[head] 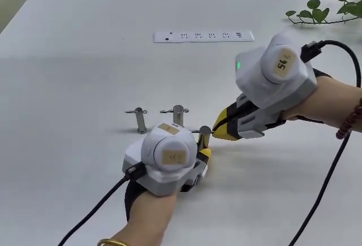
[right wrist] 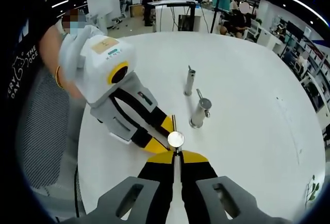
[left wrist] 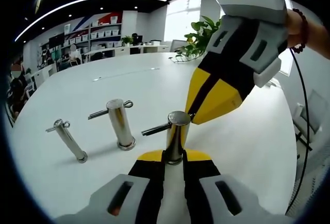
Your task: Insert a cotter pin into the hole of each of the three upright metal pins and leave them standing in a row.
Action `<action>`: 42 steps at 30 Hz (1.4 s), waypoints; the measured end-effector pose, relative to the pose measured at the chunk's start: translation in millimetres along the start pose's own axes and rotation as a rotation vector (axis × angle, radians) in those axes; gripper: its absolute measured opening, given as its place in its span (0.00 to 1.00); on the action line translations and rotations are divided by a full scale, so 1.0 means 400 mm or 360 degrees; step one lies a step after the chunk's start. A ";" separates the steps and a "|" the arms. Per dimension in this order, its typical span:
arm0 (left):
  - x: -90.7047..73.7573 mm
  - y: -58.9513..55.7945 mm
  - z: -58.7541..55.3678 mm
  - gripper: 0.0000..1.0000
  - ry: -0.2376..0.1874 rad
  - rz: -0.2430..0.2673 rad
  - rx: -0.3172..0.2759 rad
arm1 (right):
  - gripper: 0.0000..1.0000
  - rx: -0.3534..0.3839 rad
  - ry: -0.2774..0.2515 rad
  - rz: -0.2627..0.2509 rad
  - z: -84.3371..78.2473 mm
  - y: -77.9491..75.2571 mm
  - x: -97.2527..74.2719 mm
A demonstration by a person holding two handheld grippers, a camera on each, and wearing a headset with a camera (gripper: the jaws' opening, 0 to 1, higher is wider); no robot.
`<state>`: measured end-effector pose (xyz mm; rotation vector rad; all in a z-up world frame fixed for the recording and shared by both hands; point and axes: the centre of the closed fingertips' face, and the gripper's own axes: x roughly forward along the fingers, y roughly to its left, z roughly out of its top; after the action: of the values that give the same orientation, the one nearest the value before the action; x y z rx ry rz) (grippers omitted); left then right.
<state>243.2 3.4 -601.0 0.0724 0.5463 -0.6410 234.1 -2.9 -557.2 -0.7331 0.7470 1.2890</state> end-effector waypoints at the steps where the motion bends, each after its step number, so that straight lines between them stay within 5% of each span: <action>1: 0.000 0.000 0.000 0.10 0.0000 0.0002 0.0000 | 0.00 -0.0001 -0.0003 0.0000 -0.001 -0.002 0.002; 22: 0.001 -0.001 0.006 0.11 0.0001 -0.0001 0.0001 | 0.04 0.0023 -0.0032 -0.0025 0.001 -0.003 0.005; 42: -0.047 0.020 0.013 0.29 0.0036 -0.0032 0.0076 | 0.17 0.0234 -0.0088 -0.0019 0.028 0.003 0.018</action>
<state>238.0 18.9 -587.8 0.1196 0.5542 -0.6735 234.8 10.5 -556.9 -0.5807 0.7823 1.2248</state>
